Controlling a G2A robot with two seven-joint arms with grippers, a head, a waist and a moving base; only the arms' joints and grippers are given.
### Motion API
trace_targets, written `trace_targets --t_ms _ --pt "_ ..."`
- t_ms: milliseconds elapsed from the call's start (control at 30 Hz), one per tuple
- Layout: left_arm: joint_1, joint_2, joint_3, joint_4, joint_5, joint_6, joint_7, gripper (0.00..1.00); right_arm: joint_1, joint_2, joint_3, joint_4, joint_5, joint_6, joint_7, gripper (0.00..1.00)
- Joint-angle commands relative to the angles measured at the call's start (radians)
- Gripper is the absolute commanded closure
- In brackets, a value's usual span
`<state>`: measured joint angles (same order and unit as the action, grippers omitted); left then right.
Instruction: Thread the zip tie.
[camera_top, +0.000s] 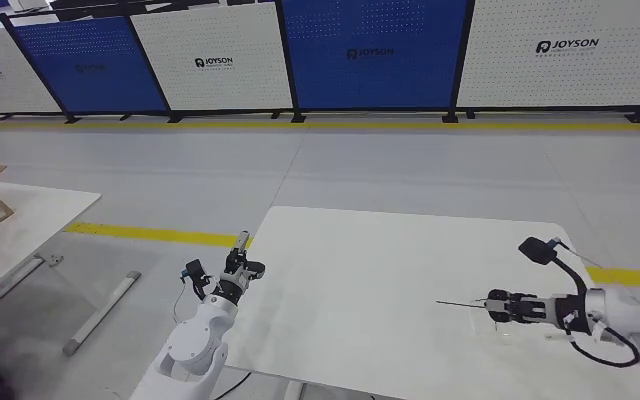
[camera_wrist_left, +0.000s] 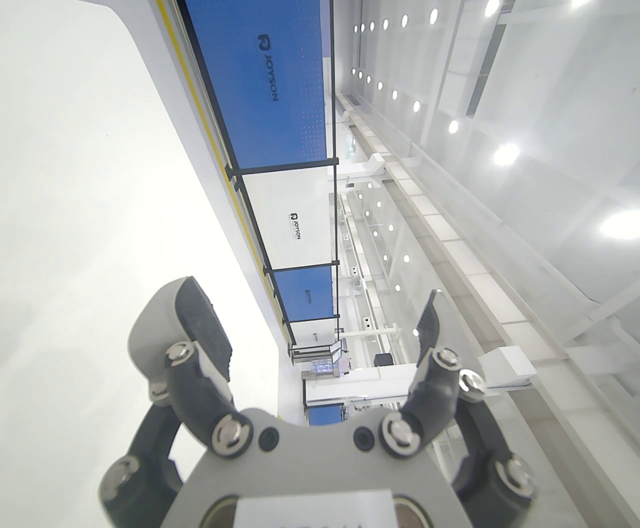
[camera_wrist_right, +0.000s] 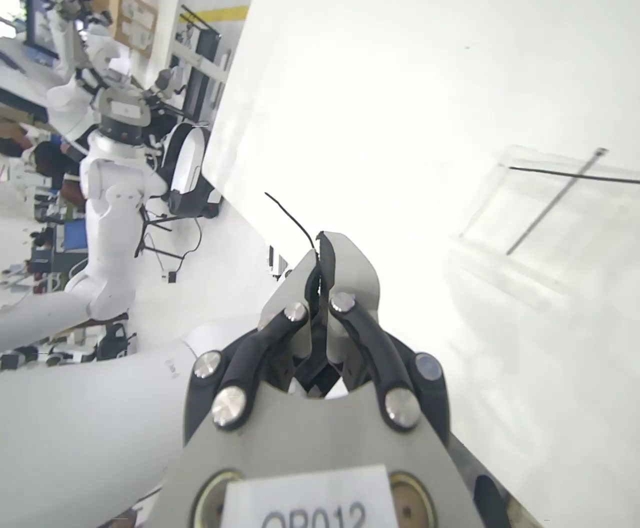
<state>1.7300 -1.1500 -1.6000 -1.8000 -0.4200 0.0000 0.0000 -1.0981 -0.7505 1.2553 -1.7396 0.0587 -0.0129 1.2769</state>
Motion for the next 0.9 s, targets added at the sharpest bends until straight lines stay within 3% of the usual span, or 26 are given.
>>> trace_targets --t_ms 0,100,200,633,867 --pt "0.000 0.000 0.000 0.000 0.000 0.000 0.000 0.00 0.019 -0.009 -0.039 0.000 0.039 -0.029 0.019 1.00" --pt "0.000 0.000 0.000 0.000 0.000 0.000 0.000 0.00 0.078 -0.031 -0.135 0.047 0.103 -0.069 0.078 1.00" --pt "0.000 0.000 0.000 0.000 0.000 0.000 0.000 0.00 0.168 -0.065 -0.250 0.165 0.205 -0.076 0.113 1.00" --pt "0.000 0.000 0.000 0.000 0.000 0.000 0.000 0.00 0.168 -0.065 -0.250 0.165 0.205 -0.076 0.113 1.00" --pt "0.000 0.000 0.000 0.000 0.000 0.000 0.000 0.00 0.148 -0.072 -0.212 0.226 0.259 -0.144 -0.046 1.00"
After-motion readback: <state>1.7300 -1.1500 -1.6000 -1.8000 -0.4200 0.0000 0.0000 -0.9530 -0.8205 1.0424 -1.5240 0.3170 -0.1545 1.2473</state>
